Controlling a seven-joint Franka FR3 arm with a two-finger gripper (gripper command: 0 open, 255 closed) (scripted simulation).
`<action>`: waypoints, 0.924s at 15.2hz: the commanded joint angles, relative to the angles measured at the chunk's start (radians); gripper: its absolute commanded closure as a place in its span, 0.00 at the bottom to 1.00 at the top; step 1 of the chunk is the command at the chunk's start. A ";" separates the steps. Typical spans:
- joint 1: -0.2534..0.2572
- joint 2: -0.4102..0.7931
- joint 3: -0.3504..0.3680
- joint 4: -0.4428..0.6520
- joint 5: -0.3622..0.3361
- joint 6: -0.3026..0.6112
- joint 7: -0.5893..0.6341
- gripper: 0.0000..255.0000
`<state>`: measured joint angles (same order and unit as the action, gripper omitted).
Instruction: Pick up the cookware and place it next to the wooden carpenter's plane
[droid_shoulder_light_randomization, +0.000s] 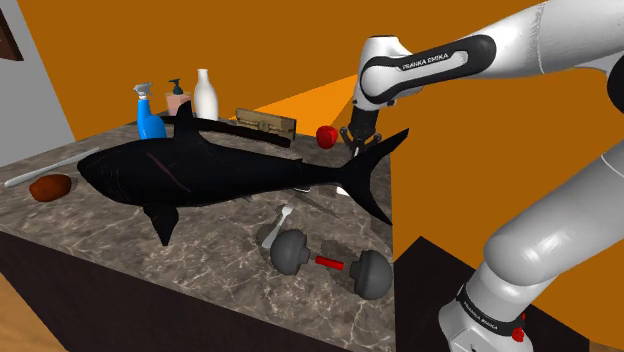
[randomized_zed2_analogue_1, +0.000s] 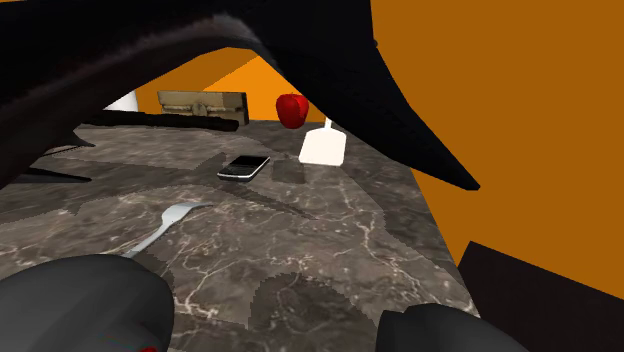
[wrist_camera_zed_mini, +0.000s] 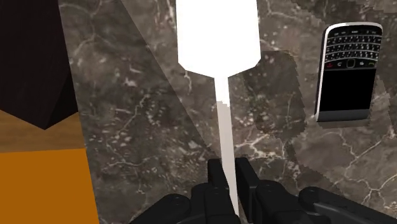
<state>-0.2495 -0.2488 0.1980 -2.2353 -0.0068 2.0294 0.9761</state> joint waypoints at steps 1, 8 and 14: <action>0.000 -0.007 -0.001 0.020 0.001 -0.028 -0.002 1.00; -0.001 -0.023 -0.005 0.100 0.004 -0.123 -0.009 1.00; -0.010 0.139 0.002 0.285 -0.028 -0.149 0.004 1.00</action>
<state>-0.2585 -0.1459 0.1979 -1.9925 -0.0276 1.8873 0.9758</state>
